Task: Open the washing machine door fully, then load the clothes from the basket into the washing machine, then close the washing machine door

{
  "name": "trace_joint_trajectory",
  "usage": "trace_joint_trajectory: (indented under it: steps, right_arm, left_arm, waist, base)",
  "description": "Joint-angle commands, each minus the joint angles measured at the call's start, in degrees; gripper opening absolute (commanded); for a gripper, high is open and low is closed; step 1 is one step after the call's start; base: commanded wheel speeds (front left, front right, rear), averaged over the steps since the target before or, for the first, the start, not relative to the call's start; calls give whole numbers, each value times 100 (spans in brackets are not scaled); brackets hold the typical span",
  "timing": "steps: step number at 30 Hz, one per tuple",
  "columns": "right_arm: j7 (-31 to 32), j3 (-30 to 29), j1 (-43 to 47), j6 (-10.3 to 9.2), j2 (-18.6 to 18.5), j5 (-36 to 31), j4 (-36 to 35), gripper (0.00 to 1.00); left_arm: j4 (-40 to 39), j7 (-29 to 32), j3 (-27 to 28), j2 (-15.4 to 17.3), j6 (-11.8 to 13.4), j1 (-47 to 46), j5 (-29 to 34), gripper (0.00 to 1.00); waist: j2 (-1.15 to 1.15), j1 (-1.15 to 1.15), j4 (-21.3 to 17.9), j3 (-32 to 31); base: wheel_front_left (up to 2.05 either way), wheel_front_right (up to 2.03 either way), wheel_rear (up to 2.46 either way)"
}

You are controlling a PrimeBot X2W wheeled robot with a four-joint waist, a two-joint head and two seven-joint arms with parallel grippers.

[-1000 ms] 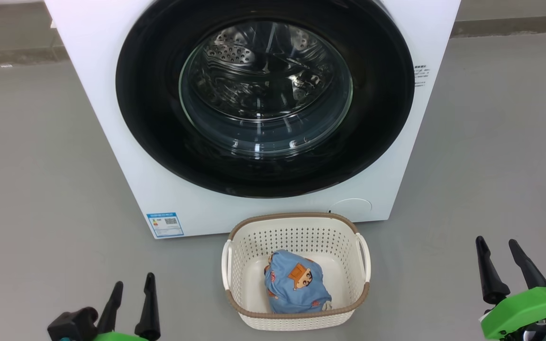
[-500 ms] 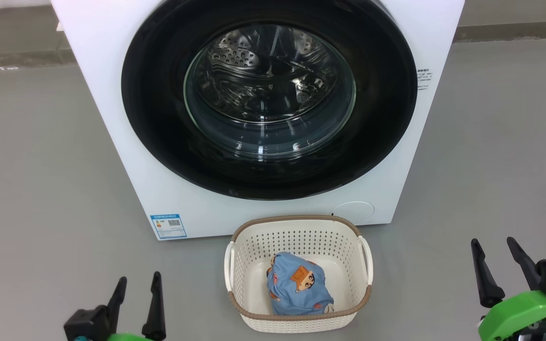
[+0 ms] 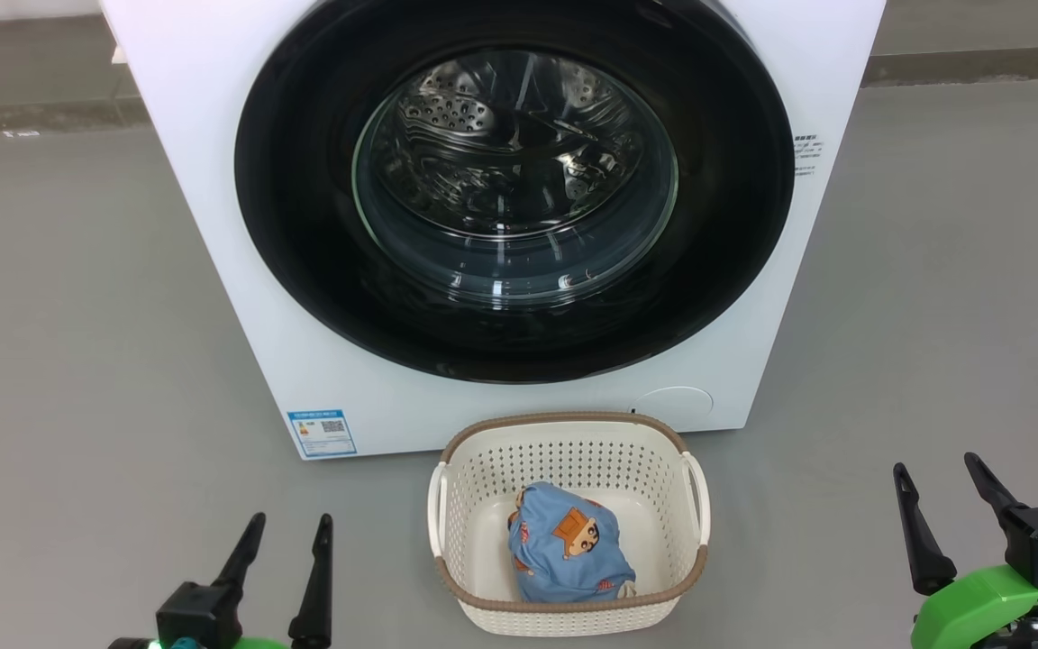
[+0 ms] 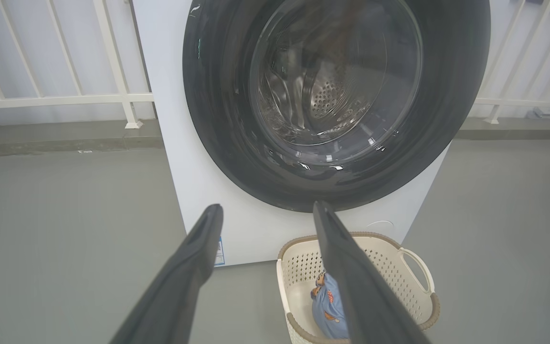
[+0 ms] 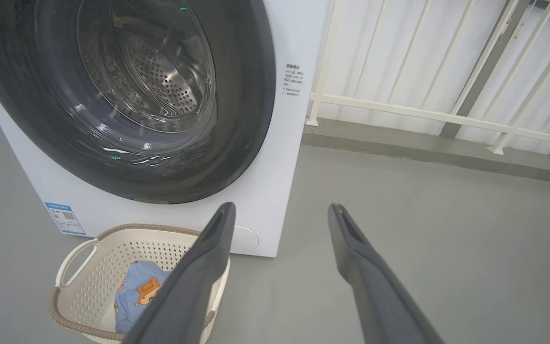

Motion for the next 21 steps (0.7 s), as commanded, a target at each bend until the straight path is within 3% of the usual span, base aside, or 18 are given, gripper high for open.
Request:
trace_joint_trajectory:
  steps: [1, 14, 21]
  right_arm:
    - [-74, 112, -111, 31, -160, -38, -134, 100]
    - [-88, 101, -135, 31, -136, -23, -135, 100]
    - [-88, 93, -145, 31, -148, 0, -106, 100]
  left_arm:
    - [-79, -78, 178, 119, 34, -272, 43, 100]
    - [-40, -78, 178, 128, 107, -283, 44, 100]
    - [-35, -78, 172, 133, 104, -292, 80, 100]
  waist:
    - [-1, 0, -4, 4]
    - [-1, 0, -19, 36]
    - [-1, 0, -32, 39]
  base:
    - [0, 0, 0]
    - [1, 1, -2]
    - [41, 41, -82]
